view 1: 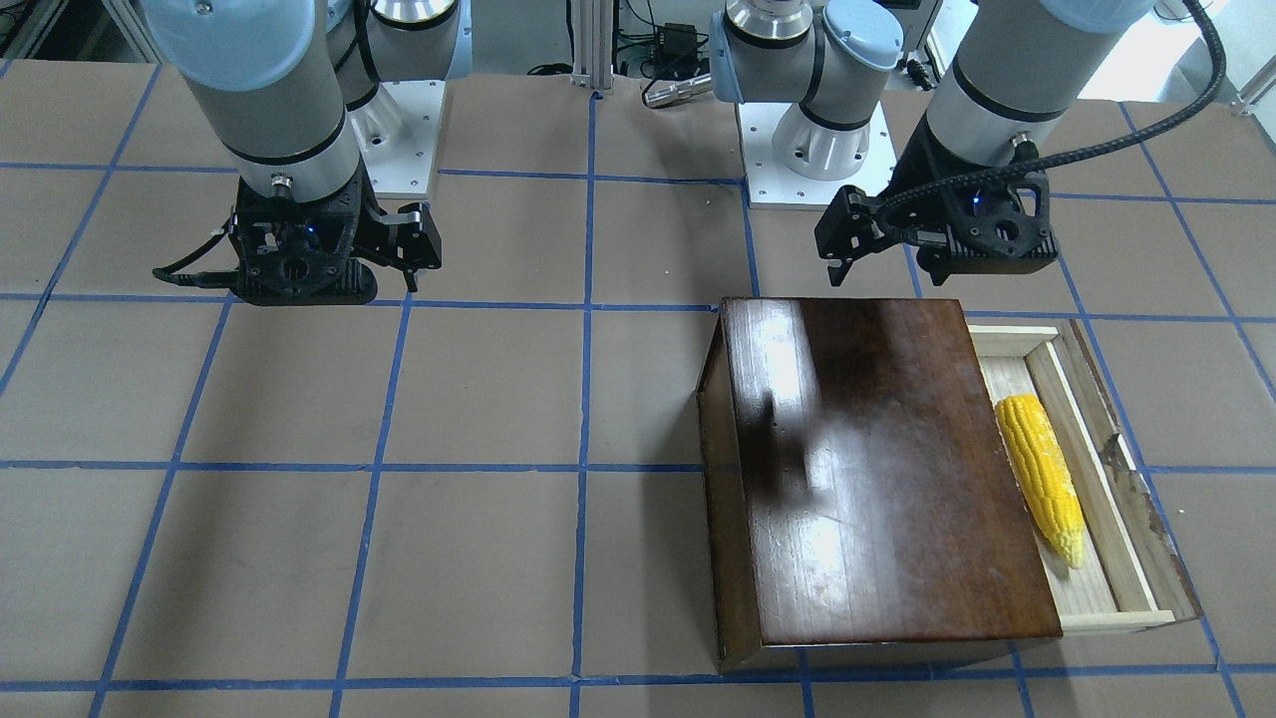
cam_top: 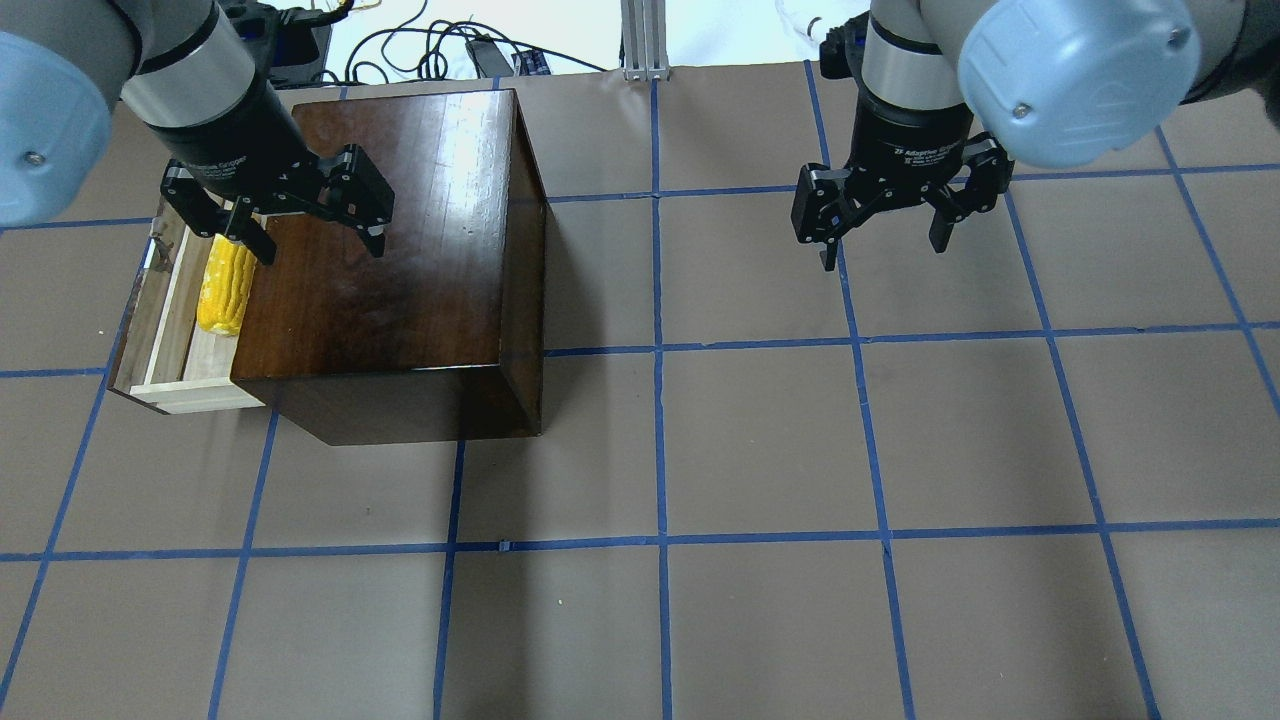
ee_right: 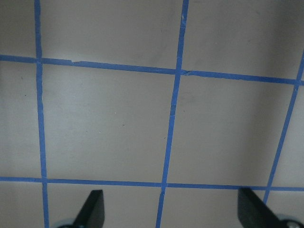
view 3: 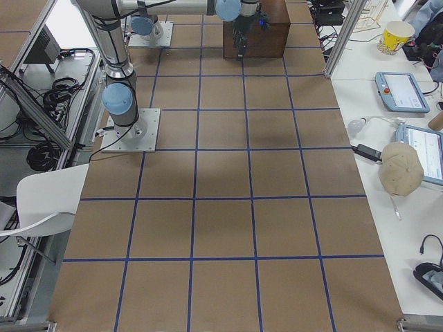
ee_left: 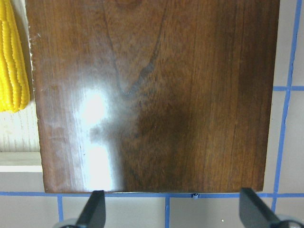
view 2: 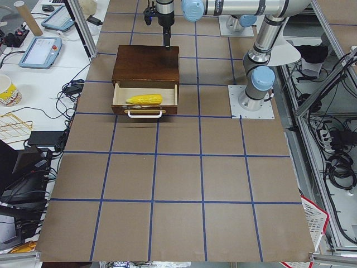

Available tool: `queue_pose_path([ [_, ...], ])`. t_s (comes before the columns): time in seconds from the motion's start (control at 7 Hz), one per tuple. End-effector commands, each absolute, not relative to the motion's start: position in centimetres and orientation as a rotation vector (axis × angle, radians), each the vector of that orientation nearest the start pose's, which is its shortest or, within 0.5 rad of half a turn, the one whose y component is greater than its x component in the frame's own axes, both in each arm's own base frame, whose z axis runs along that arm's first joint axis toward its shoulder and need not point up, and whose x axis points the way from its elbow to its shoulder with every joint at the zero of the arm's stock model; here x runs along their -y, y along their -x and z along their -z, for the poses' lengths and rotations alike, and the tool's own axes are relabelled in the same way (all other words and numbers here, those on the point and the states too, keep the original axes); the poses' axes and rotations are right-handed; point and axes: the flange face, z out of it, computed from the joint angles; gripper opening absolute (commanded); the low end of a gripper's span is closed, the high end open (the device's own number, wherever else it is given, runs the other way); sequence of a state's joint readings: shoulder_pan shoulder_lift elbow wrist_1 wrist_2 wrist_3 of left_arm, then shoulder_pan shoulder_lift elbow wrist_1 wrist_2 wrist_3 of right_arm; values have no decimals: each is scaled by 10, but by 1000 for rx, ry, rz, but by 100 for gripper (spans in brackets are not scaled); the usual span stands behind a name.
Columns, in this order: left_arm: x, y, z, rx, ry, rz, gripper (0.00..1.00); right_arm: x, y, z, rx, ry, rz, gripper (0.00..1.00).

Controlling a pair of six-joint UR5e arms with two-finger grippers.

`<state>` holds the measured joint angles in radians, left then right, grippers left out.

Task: Open drawer and put corn inside

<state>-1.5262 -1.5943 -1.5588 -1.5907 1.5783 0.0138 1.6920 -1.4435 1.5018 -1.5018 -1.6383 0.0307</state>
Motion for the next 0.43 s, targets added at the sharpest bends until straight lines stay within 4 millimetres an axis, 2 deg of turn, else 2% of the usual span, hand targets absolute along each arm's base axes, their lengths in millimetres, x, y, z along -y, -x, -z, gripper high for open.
queue_pose_path([
  [0.0, 504, 109, -481, -3126, 48, -49, 100, 513, -190, -450, -3209, 152, -196, 100],
  [0.29, 505, 109, -482, -3126, 50, -42, 100, 513, -190, -450, -3209, 152, -196, 100],
])
